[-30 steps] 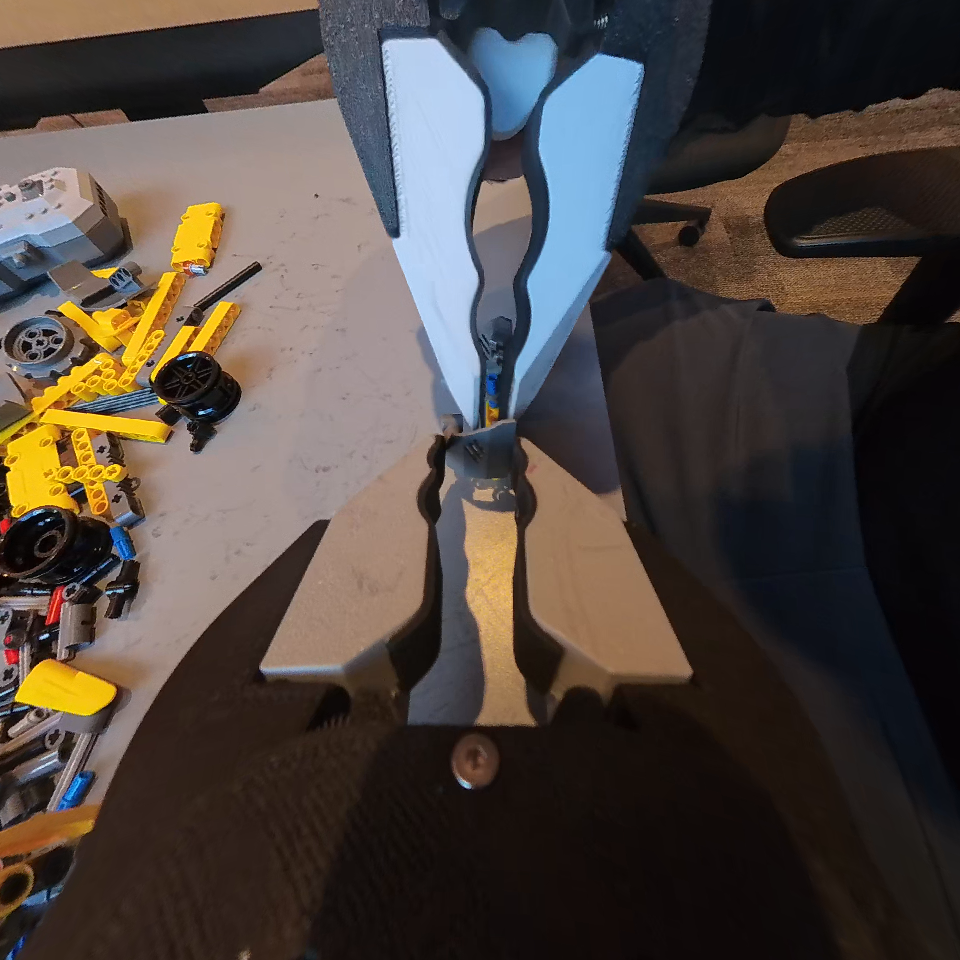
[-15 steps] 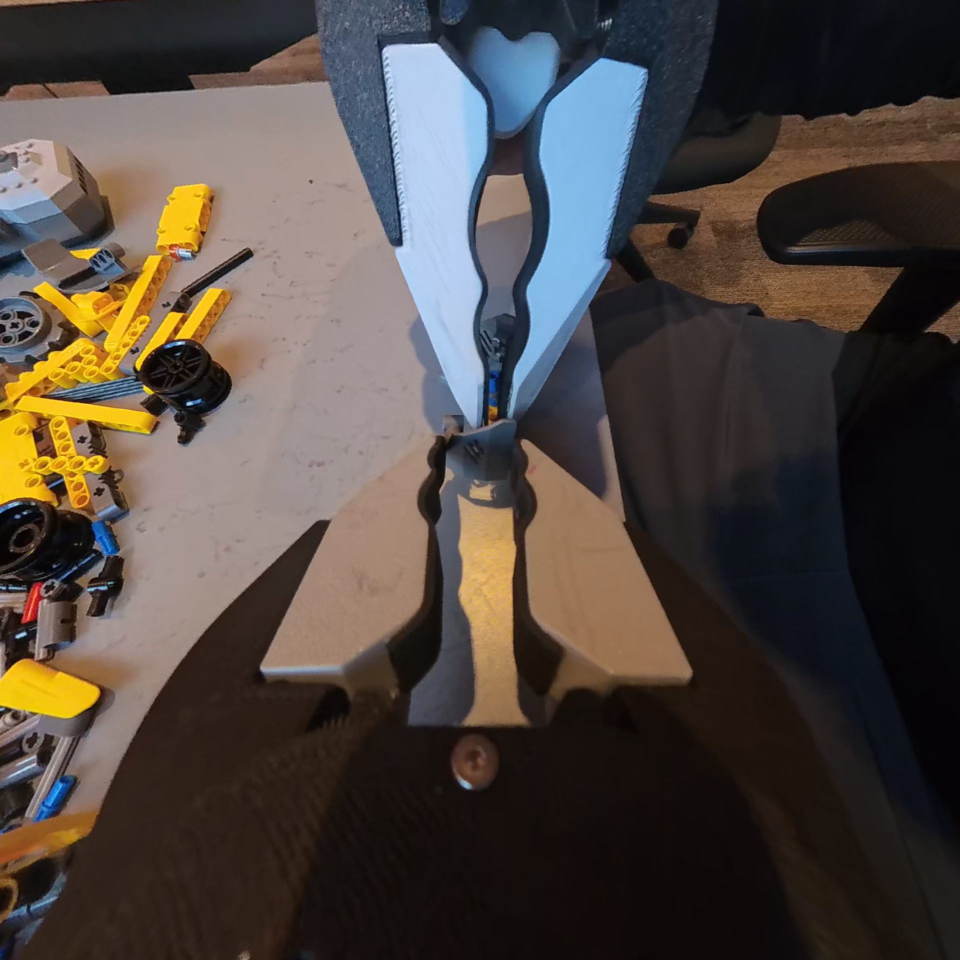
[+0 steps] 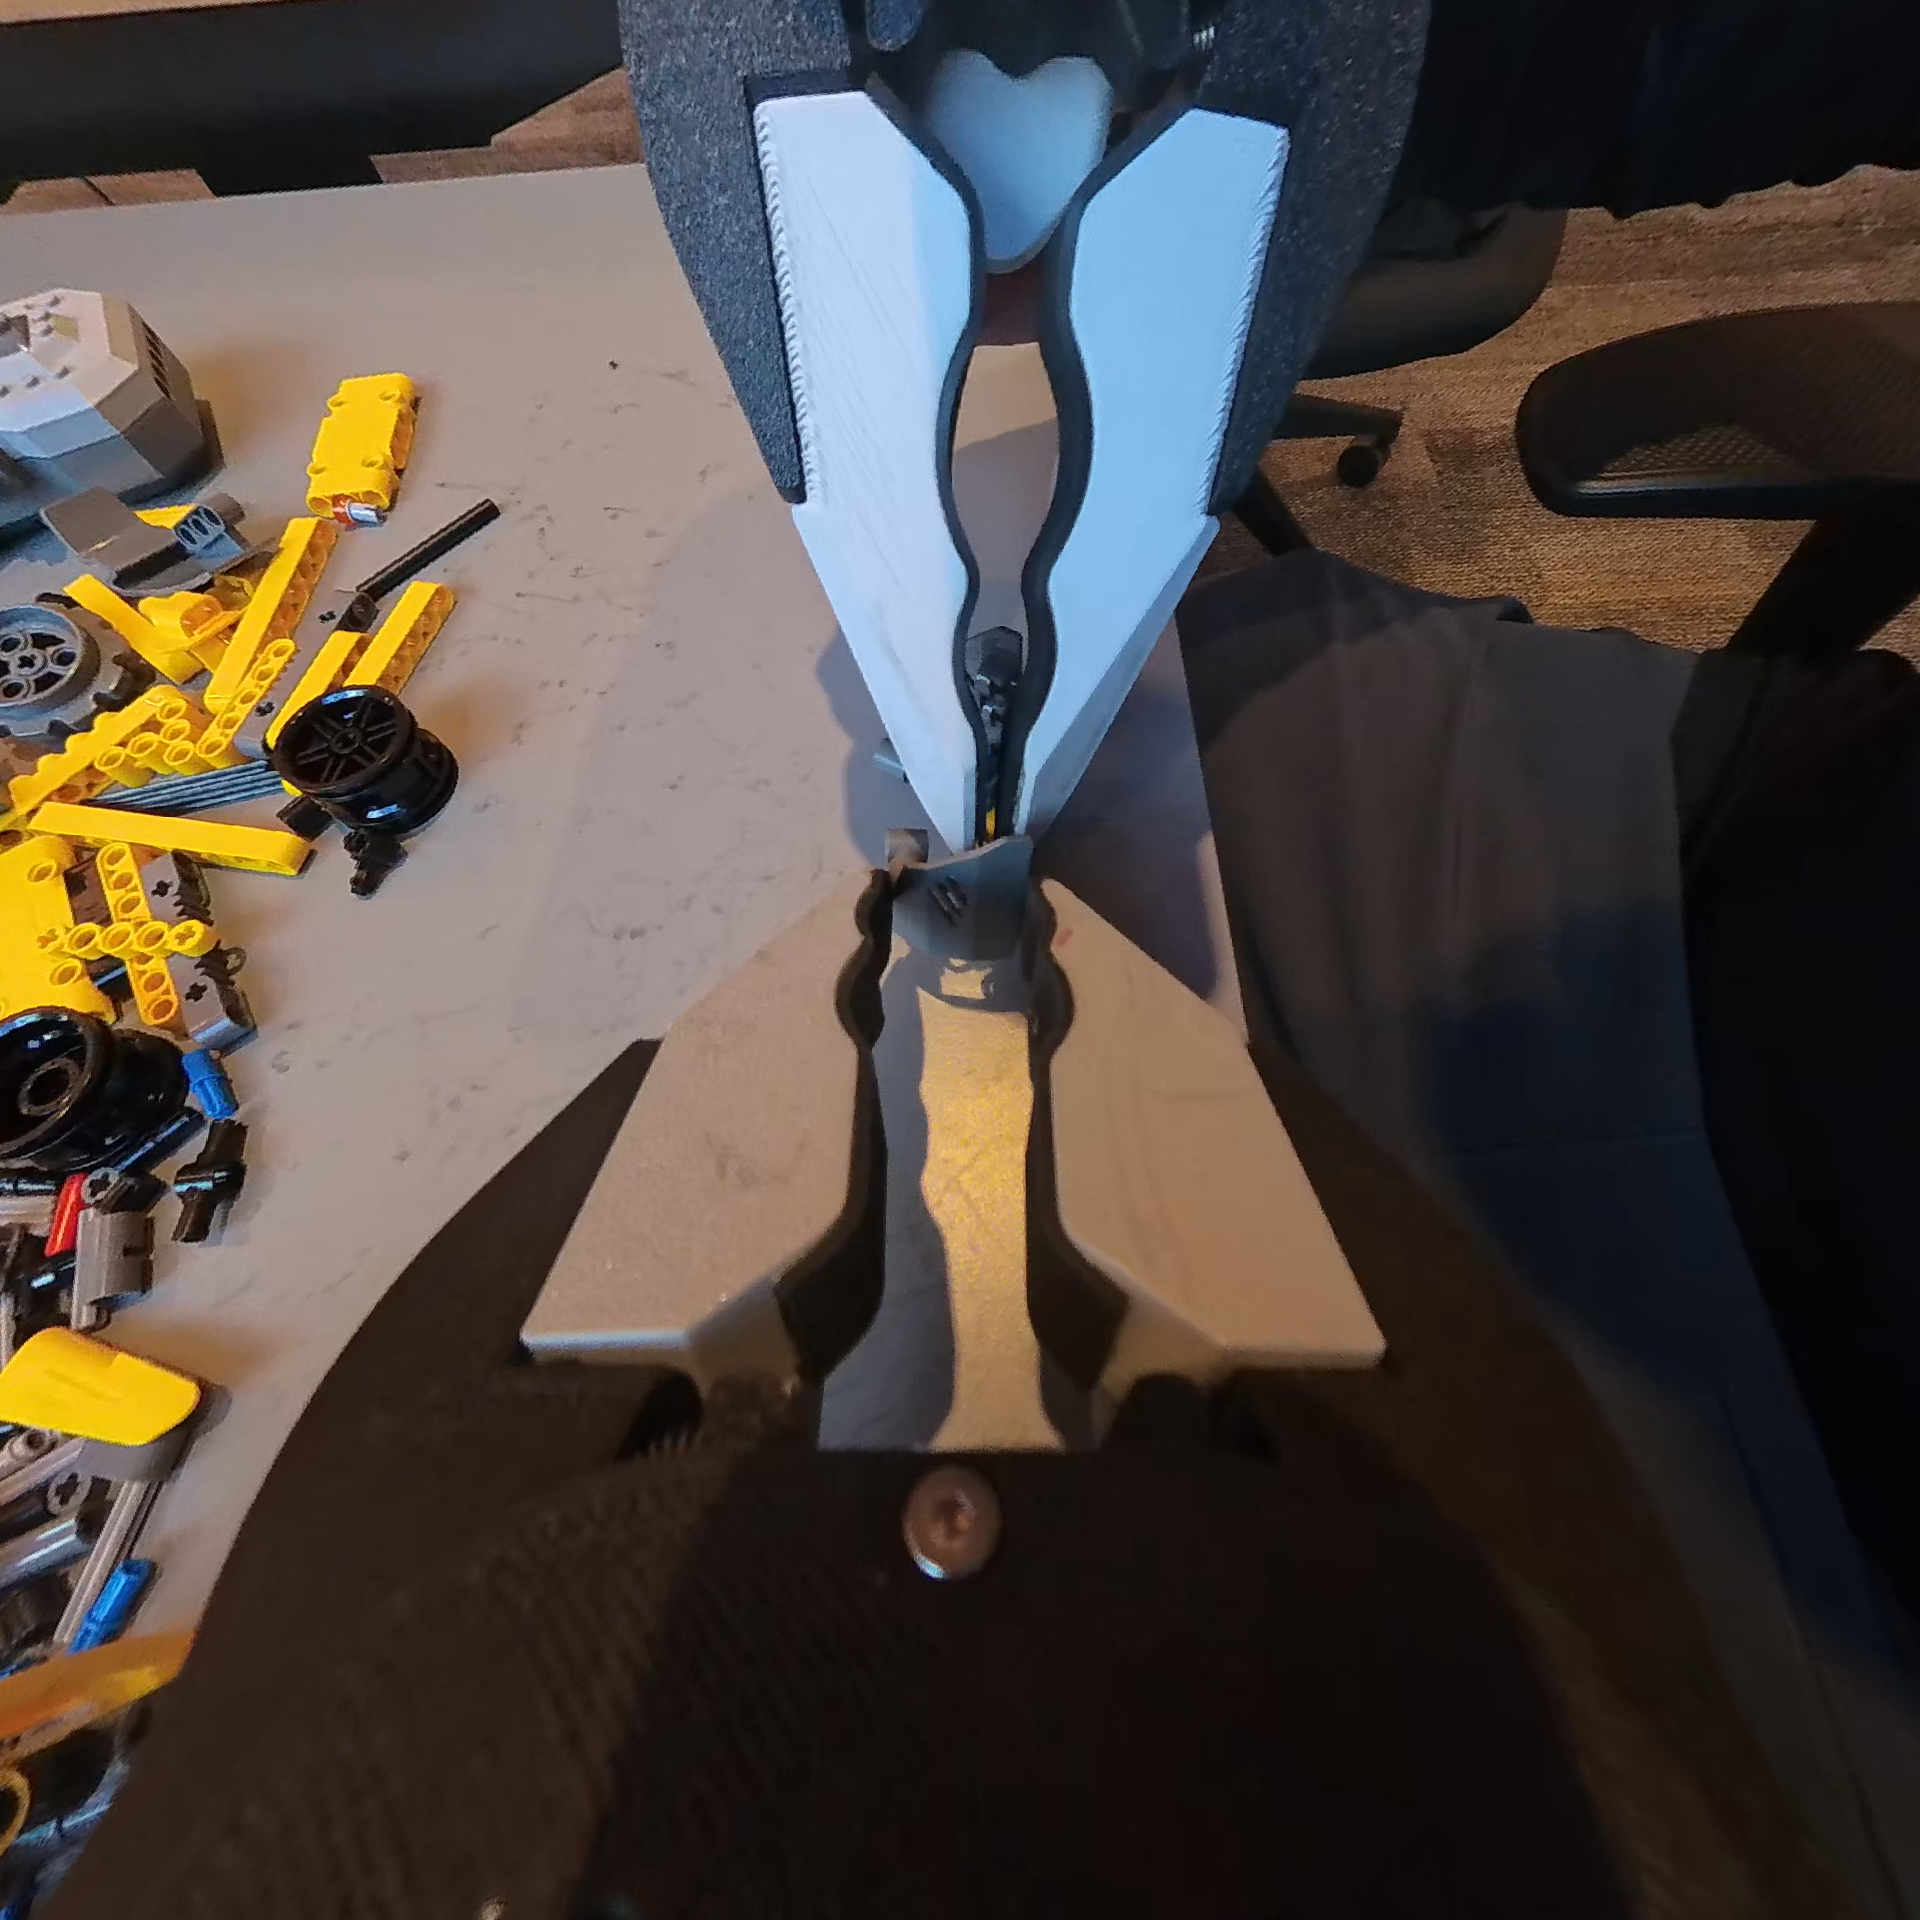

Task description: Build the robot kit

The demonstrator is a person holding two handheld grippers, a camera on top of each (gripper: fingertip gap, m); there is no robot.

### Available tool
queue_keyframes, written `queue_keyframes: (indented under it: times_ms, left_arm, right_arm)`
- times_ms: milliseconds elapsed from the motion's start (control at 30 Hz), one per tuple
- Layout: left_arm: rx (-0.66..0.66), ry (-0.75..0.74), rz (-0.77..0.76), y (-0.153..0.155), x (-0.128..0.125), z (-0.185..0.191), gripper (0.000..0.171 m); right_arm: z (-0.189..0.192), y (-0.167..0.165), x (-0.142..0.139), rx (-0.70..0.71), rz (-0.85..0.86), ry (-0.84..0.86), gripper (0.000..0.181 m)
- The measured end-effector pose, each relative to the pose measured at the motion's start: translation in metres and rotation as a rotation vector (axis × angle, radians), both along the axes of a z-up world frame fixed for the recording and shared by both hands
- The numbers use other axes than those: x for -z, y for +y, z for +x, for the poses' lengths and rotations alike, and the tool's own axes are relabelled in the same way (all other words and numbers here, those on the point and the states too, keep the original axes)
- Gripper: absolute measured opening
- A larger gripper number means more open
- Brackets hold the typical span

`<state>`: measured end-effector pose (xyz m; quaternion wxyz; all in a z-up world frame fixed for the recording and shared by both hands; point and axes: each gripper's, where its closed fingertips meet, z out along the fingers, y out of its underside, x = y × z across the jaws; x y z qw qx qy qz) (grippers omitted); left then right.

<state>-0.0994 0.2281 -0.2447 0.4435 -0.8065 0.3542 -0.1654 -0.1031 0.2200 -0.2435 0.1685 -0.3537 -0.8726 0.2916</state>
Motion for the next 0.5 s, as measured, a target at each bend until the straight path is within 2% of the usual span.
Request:
queue_keyframes:
  times_ms: [500]
  left_arm:
    - [0.002,0.008,0.008,0.0009,0.0002,-0.0008,0.023]
  right_arm:
    - [-0.0001,-0.0001,0.0006,-0.007,0.012,0.004,0.000]
